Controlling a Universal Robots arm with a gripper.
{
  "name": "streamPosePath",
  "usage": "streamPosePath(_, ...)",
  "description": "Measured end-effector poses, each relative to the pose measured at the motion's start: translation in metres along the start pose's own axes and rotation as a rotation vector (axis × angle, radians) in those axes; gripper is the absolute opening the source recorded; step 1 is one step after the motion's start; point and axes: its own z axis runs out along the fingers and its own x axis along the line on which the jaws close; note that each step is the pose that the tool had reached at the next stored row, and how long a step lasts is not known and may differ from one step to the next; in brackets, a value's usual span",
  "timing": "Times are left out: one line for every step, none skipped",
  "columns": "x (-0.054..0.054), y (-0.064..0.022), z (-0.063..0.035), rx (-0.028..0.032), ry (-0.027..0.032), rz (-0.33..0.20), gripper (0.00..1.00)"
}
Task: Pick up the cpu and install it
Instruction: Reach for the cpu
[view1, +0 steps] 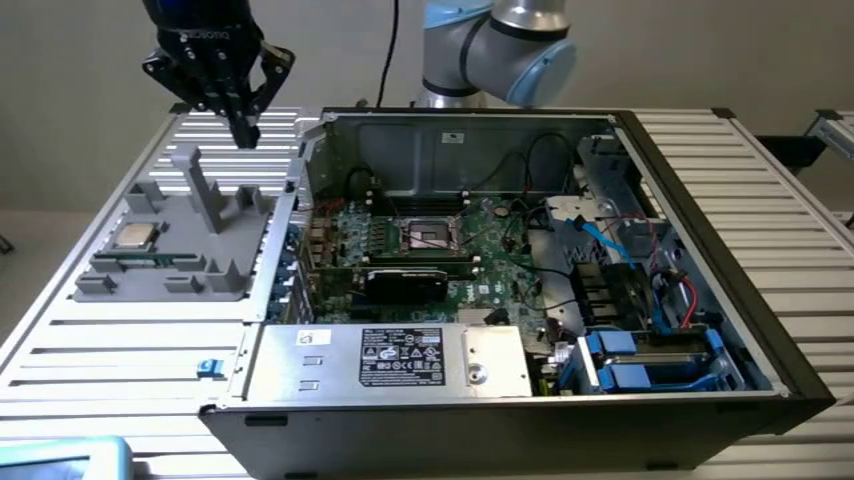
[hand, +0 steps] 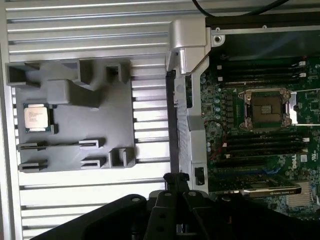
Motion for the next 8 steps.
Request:
streamPosePath(0.005, -0.0003, 0.0000, 0.0001, 0.0001, 0.000, 0.11)
streamPosePath(0.009, -0.0006, 0.0001, 0.0000, 0.0000, 0.000, 0.11)
streamPosePath(0.013, -0.0010, 0.0001, 0.0000, 0.0000, 0.000, 0.11)
streamPosePath(0.018, -0.0013, 0.0001, 0.0001, 0.0000, 0.000, 0.11)
streamPosePath(0.022, -0.0016, 0.0000, 0.0000, 0.0000, 0.000, 0.11)
streamPosePath(0.027, -0.0019, 0.0000, 0.0000, 0.0000, 0.000, 0.11)
streamPosePath(0.032, -0.0022, 0.0000, 0.0000, 0.0000, 0.000, 0.11)
streamPosePath(0.036, -0.0026, 0.0000, 0.0000, 0.0000, 0.000, 0.11)
